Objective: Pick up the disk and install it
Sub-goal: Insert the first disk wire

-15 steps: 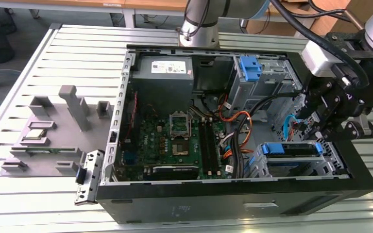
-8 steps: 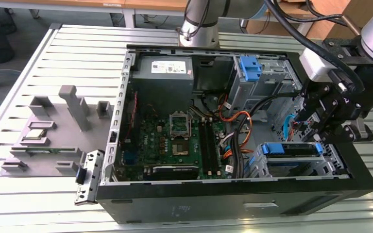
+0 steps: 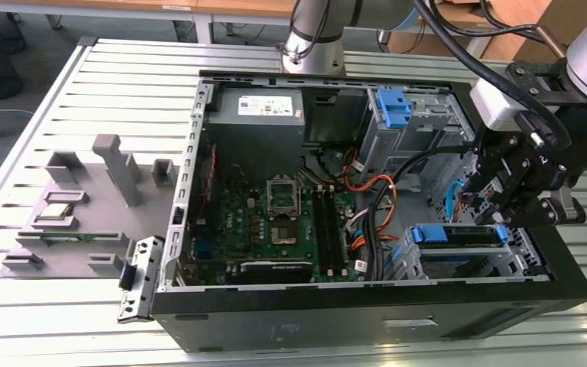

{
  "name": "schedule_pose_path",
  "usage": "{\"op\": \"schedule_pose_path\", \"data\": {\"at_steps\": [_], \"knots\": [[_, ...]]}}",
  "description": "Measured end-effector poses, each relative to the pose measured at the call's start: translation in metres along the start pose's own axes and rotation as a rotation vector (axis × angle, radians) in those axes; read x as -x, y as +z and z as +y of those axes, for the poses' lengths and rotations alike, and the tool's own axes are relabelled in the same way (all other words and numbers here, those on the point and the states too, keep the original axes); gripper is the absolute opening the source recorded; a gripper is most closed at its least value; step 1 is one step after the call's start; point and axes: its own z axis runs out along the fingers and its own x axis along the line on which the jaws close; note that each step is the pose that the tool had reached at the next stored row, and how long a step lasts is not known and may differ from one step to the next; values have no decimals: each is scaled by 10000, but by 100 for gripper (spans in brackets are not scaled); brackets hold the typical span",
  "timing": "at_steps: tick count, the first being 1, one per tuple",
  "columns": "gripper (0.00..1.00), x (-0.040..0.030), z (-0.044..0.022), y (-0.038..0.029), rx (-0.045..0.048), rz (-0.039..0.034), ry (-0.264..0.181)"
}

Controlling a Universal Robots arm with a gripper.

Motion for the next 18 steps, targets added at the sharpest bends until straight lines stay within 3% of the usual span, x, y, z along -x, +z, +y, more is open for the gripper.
{"op": "schedule_pose_path", "data": {"at_steps": [3, 5, 8, 10, 18], "knots": [[47, 0, 0, 3, 0, 0, 0], [35, 0, 0, 5, 0, 0, 0], [29, -1, 0, 8, 0, 0, 0], [17, -1, 0, 10, 0, 0, 0], [16, -2, 0, 18, 0, 0, 0]]}}
